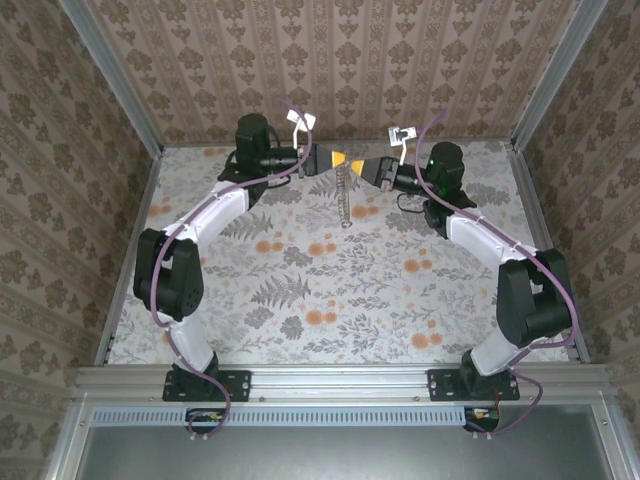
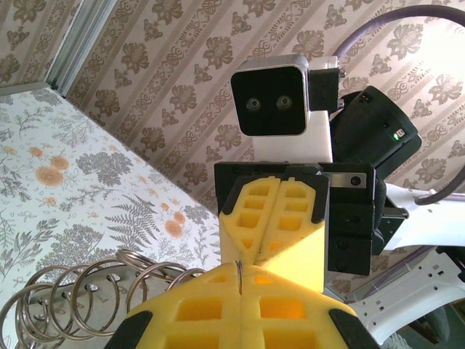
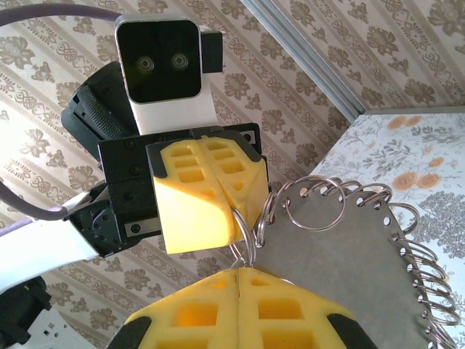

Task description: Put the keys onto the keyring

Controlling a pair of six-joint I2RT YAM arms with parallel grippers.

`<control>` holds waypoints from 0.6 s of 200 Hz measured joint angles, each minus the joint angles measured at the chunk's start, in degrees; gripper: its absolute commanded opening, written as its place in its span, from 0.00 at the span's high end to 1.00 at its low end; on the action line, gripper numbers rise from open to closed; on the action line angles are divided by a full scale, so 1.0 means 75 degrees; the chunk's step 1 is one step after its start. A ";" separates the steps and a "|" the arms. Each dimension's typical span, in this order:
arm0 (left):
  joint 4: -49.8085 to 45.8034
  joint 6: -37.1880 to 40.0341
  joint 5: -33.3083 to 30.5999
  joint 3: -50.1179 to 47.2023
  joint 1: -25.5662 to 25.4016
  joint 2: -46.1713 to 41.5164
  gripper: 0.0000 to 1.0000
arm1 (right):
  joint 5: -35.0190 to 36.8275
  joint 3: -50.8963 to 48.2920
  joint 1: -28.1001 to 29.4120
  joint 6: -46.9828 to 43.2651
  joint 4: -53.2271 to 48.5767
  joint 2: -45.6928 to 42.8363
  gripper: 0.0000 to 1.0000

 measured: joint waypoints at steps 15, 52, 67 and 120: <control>0.0032 -0.0050 -0.0047 -0.0087 0.0000 0.0000 1.00 | 0.0050 -0.0032 0.0076 -0.0052 -0.0076 0.0000 1.00; 0.0085 -0.0143 -0.0099 -0.0227 0.0000 0.0000 1.00 | 0.0172 -0.0052 0.0303 -0.0256 -0.0291 0.0000 1.00; 0.0178 -0.0210 -0.0099 -0.0294 0.0000 0.0000 1.00 | 0.0280 -0.0052 0.0405 -0.0367 -0.0367 0.0000 1.00; 0.0484 -0.0519 -0.0166 -0.0475 0.0015 -0.0003 1.00 | 0.0568 -0.0052 0.0536 -0.0536 -0.0627 0.0000 0.83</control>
